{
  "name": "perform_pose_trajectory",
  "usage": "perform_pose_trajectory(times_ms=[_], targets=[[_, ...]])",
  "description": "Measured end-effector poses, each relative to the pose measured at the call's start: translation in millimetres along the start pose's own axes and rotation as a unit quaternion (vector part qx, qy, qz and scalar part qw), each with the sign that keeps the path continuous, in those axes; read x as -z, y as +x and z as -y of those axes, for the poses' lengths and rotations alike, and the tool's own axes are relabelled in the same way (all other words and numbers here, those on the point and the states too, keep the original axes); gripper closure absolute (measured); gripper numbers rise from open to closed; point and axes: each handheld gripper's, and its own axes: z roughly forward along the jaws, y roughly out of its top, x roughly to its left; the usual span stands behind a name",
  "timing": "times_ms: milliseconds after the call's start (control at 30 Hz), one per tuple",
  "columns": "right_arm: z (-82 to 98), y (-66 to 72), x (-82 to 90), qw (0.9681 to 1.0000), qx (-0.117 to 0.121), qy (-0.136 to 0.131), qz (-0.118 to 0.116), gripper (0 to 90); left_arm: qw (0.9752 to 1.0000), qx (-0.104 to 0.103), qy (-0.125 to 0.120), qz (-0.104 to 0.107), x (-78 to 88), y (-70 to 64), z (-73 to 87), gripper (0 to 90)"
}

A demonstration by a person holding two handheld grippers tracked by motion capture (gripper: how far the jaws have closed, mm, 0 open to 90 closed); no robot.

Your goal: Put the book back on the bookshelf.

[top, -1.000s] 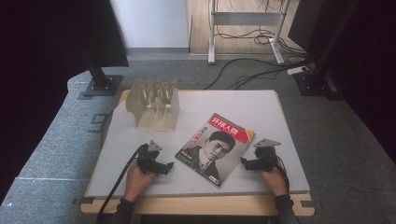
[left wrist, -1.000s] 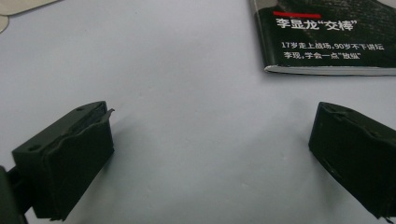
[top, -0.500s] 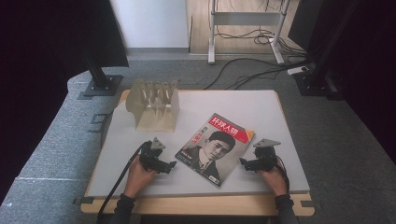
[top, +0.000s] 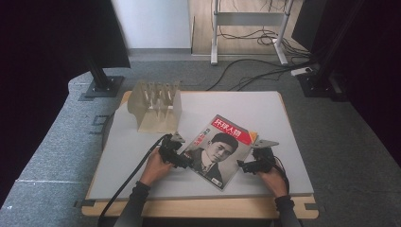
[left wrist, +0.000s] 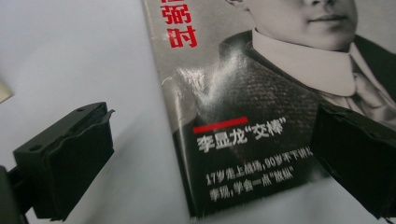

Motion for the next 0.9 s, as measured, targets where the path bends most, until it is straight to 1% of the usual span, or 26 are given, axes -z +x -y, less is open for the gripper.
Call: perform_pose_trajectory(times_ms=[33, 67, 100, 133, 167, 233, 267, 300, 367, 400, 467, 500, 533, 567, 600, 633, 733, 767, 800, 833, 867, 900], targets=[[-0.7, 2.6, -1.9, 1.0, 0.003, 0.002, -0.003, 6.0, 1.0, 0.002, 0.001, 0.007, -2.6, -1.0, -0.5, 0.0], [-1.0, 3.7, -3.1, 1.0, 0.004, 0.004, -0.004, 6.0, 0.9996, 0.007, 0.002, 0.028, -6.8, -4.6, 0.2, 0.0], [-1.0, 4.7, -4.2, 1.0, 0.003, 0.005, -0.006, 6.0, 0.9998, -0.002, 0.002, 0.019, -7.6, -7.9, 0.5, 0.0], [-1.0, 4.7, -4.2, 1.0, 0.003, 0.005, -0.006, 6.0, 0.9998, -0.002, 0.002, 0.019, -7.6, -7.9, 0.5, 0.0], [-1.3, 5.3, -6.2, 0.9999, -0.001, 0.005, -0.01, 6.2, 0.9998, -0.011, 0.005, 0.018, -7.8, -10.9, 0.9, 0.0], [-1.5, 5.8, -6.9, 0.9999, -0.001, 0.004, -0.012, 6.3, 0.9994, -0.009, 0.004, 0.032, -7.1, -15.7, 0.8, 0.0], [-2.4, 7.3, -8.4, 0.9999, 0.003, 0.002, -0.017, 5.8, 0.9997, -0.016, 0.01, 0.017, -7.5, -20.2, 1.3, 0.0], [-2.9, 8.4, -9.3, 0.9998, 0.003, 0.003, -0.017, 4.0, 0.9998, -0.013, 0.008, 0.013, -7.3, -22.3, 2.0, 0.0], [-3.8, 9.6, -11.4, 0.9998, 0.004, 0.006, -0.017, 1.6, 0.9998, -0.012, 0.006, 0.012, -6.5, -25.0, 3.9, 0.0], [-4.1, 9.4, -12.1, 0.9999, 0.004, 0.005, -0.015, 1.2, 0.9998, -0.012, 0.006, 0.012, -6.5, -25.0, 3.9, 0.0], [-4.5, 8.7, -12.8, 0.9999, 0.005, 0.005, -0.016, 1.2, 0.9999, -0.012, 0.006, 0.01, -5.2, -30.0, 5.8, 0.0], [-5.1, 8.3, -13.3, 0.9999, 0.003, 0.005, -0.015, 1.2, 0.9998, -0.014, 0.006, 0.011, -4.5, -32.6, 7.0, 0.0], [-6.5, 7.1, -14.6, 0.9999, 0.003, 0.006, -0.012, 0.8, 0.9996, -0.02, 0.011, 0.016, -2.1, -38.9, 9.6, 0.0], [-6.5, 7.1, -14.6, 0.9999, 0.003, 0.006, -0.012, 0.8, 0.9996, -0.02, 0.011, 0.016, -2.1, -38.9, 9.6, 0.0], [-7.1, 6.4, -15.4, 0.9999, 0.004, 0.007, -0.01, 0.5, 0.9994, -0.024, 0.015, 0.021, -0.6, -42.6, 10.8, 0.0], [-8.4, 4.5, -17.2, 0.9999, 0.002, 0.006, -0.011, 0.4, 0.9988, -0.033, 0.021, 0.028, 2.2, -50.2, 13.5, 0.0], [-10.6, 1.7, -19.6, 0.9999, 0.004, 0.007, -0.013, 0.0, 0.9978, -0.049, 0.024, 0.036, 5.6, -58.9, 17.3, 0.0], [-11.2, 1.2, -20.5, 0.9999, 0.004, 0.006, -0.013, 0.0, 0.9973, -0.056, 0.024, 0.04, 7.5, -59.4, 17.8, 0.0], [-11.8, 0.7, -20.9, 0.9999, 0.005, 0.009, -0.014, 0.0, 0.9969, -0.057, 0.022, 0.049, 9.7, -57.6, 17.7, 0.0], [-12.4, 0.5, -21.0, 0.9998, 0.005, 0.011, -0.014, 0.0, 0.9969, -0.057, 0.022, 0.049, 9.7, -57.6, 17.7, 0.0], [-12.9, 0.4, -21.1, 0.9998, 0.005, 0.013, -0.015, 0.0, 0.9977, -0.048, 0.018, 0.044, 14.1, -49.9, 15.7, 0.0], [-13.4, 0.2, -21.2, 0.9998, 0.007, 0.014, -0.015, 0.0, 0.9984, -0.05, 0.012, 0.025, 16.5, -45.3, 14.6, 0.0]])
